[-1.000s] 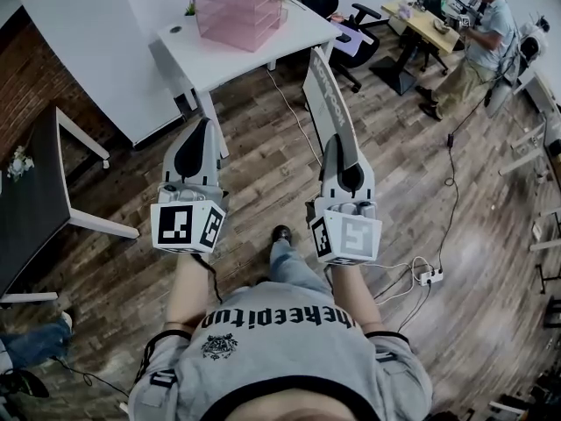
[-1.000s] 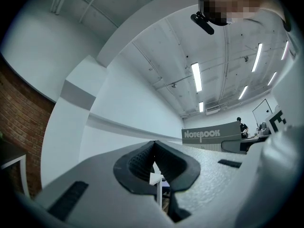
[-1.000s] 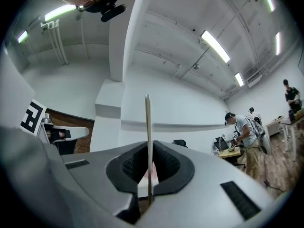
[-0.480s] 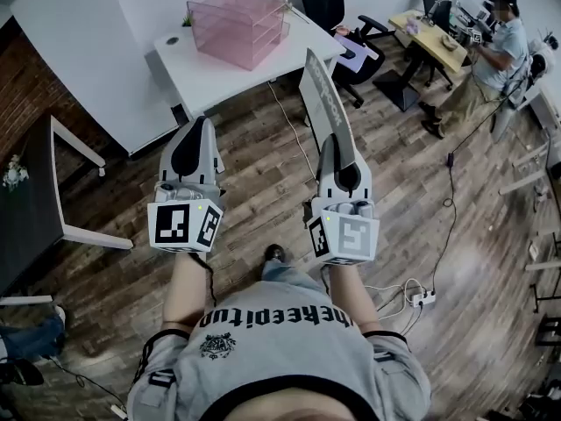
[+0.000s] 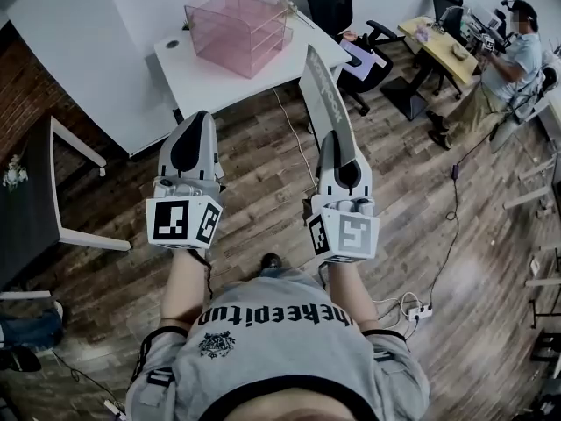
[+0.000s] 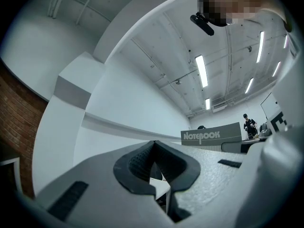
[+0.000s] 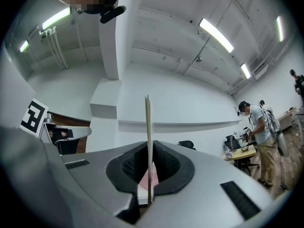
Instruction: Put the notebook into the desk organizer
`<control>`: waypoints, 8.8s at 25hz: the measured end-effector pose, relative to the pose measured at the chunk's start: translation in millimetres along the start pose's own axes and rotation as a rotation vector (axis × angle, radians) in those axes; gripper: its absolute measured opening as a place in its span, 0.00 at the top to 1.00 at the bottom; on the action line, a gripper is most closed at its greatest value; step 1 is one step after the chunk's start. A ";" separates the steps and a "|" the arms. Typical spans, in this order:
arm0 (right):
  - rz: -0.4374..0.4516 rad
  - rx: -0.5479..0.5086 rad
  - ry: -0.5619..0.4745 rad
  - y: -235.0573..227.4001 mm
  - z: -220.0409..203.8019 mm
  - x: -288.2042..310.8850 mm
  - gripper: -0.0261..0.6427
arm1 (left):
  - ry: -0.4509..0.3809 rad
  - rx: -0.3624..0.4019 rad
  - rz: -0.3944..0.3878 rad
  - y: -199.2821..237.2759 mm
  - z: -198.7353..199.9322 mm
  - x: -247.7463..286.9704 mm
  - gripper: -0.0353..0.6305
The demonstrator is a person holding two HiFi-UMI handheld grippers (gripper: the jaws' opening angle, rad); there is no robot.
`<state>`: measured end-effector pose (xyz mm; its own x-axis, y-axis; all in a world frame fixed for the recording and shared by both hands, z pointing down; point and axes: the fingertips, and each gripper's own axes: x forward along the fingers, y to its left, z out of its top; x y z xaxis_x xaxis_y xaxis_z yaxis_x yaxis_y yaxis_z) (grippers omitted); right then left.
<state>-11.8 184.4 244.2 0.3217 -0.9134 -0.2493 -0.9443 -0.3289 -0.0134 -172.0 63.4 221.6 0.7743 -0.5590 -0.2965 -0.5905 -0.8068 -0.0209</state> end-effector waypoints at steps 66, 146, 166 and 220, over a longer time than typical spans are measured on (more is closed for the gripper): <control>-0.042 -0.213 0.062 7.5 -128.1 353.6 0.95 | 0.054 -0.071 -0.089 213.6 -133.8 290.4 0.94; 0.909 -1.472 -0.058 -66.9 -446.5 464.0 0.94 | 0.245 0.038 0.457 142.6 -223.7 345.7 0.94; 1.007 -1.456 -0.031 -36.9 -471.0 495.1 0.89 | 0.264 0.062 0.535 171.0 -226.8 339.3 0.94; 1.036 -1.435 0.040 -17.8 -478.0 517.5 0.90 | 0.275 0.062 0.557 190.2 -231.2 340.2 0.94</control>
<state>204.8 -397.0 578.3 -0.2905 -0.8610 0.4174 0.0492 0.4222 0.9051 31.7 -324.5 337.5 0.3714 -0.9282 -0.0220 -0.9283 -0.3716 0.0079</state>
